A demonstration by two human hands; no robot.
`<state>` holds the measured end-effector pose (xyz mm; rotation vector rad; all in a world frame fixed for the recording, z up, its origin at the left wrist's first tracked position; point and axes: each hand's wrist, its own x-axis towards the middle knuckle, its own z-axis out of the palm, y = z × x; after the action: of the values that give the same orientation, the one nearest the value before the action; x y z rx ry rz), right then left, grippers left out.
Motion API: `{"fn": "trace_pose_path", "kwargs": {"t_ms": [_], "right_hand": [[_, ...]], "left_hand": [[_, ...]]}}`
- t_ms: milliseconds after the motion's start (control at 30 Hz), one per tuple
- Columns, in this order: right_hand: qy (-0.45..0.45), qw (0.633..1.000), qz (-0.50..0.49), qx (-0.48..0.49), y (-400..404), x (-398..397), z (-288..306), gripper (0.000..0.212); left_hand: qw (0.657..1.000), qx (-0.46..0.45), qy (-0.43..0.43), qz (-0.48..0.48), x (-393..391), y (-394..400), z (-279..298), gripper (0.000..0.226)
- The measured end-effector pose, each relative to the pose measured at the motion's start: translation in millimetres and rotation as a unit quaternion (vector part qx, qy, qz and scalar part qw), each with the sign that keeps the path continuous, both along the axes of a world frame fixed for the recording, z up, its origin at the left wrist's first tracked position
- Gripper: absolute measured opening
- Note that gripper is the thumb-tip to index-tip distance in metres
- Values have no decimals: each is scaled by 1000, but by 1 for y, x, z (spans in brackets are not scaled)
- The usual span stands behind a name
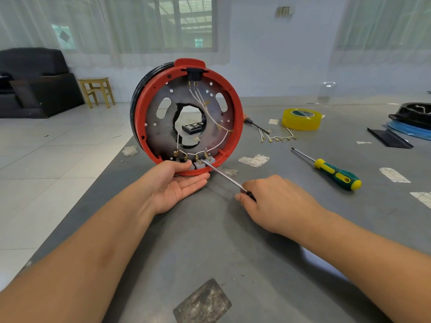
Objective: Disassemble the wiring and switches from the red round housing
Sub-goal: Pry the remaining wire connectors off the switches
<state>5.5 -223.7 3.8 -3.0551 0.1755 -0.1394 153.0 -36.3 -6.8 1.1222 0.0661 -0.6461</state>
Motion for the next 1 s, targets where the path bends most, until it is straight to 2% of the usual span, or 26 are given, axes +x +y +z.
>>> {"fn": "trace_pose_path", "kwargs": {"t_ms": [67, 267, 567, 700, 867, 1000], "right_hand": [[4, 1000, 6, 6, -5, 0, 1, 40], [6, 1000, 23, -19, -18, 3, 6, 38], [-35, 990, 45, -128, -24, 4, 8, 40], [-27, 994, 48, -89, -22, 6, 7, 38], [-17, 998, 41, -49, -28, 7, 5, 38], [-13, 999, 40, -31, -29, 8, 5, 38]], "left_hand": [[1000, 4, -3, 2, -1, -1, 0, 10], [1000, 9, -10, 2, 0, -1, -1, 34], [1000, 5, -11, -8, 0, 2, 0, 31], [1000, 9, -10, -12, 0, 2, 0, 24], [1000, 9, -10, -15, 1, 2, 0, 37], [1000, 9, -9, -16, 2, 3, -1, 38]]}}
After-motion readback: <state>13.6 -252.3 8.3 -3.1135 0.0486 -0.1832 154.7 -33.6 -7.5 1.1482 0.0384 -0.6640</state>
